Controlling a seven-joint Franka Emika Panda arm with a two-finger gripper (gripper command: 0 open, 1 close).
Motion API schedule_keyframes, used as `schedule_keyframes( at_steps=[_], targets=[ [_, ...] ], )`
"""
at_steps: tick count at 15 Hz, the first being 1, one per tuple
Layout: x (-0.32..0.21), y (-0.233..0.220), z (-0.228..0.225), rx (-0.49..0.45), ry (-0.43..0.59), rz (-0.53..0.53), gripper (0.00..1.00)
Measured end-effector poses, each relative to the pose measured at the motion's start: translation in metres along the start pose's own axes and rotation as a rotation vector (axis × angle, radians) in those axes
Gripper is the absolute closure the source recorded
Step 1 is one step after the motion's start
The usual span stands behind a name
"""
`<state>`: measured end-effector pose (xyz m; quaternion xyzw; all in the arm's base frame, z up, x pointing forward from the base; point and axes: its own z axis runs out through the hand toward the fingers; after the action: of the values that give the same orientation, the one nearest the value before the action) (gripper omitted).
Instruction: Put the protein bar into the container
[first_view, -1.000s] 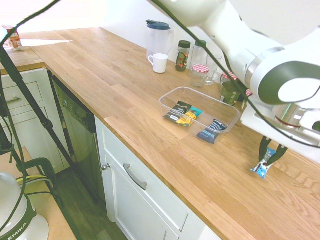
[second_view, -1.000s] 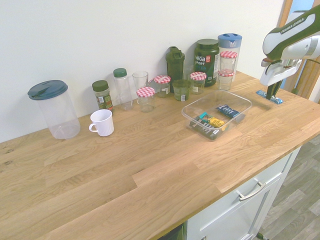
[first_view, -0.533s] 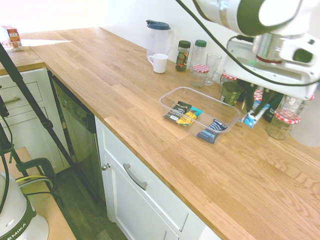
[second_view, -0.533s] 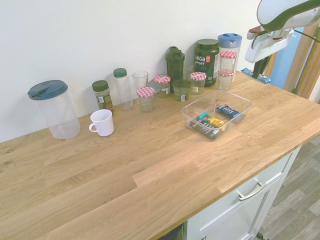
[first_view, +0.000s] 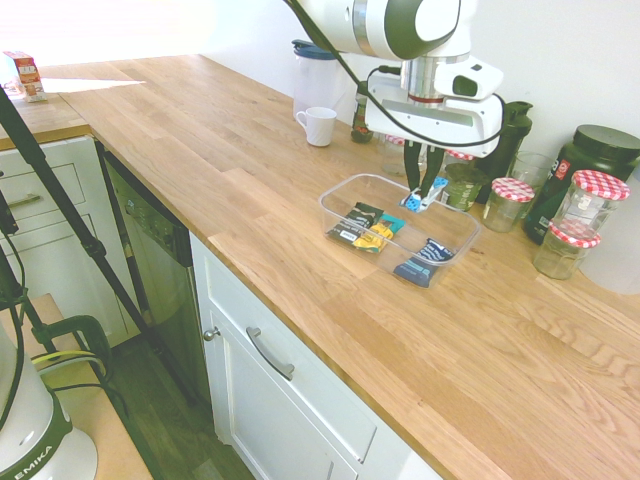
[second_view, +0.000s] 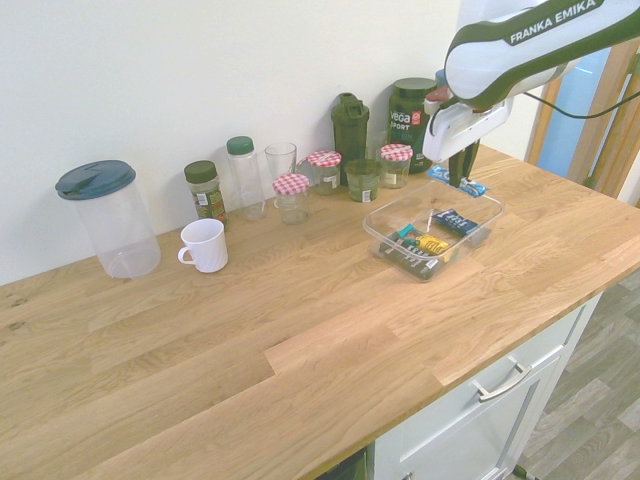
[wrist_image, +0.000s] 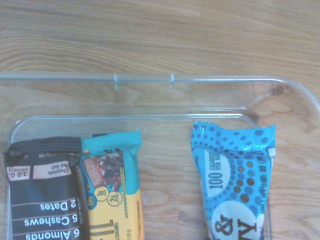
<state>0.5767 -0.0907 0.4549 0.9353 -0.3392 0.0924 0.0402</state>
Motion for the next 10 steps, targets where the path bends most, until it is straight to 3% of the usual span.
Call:
schedule_keyframes(
  at_steps=[5,9,10],
  targets=[
    [0.000,-0.011,0.050,-0.027,-0.027,-0.010,1.00],
    [0.002,-0.010,0.065,-0.040,-0.040,-0.007,1.00],
    [0.003,-0.010,0.067,-0.042,-0.042,-0.006,0.00]
  ],
)
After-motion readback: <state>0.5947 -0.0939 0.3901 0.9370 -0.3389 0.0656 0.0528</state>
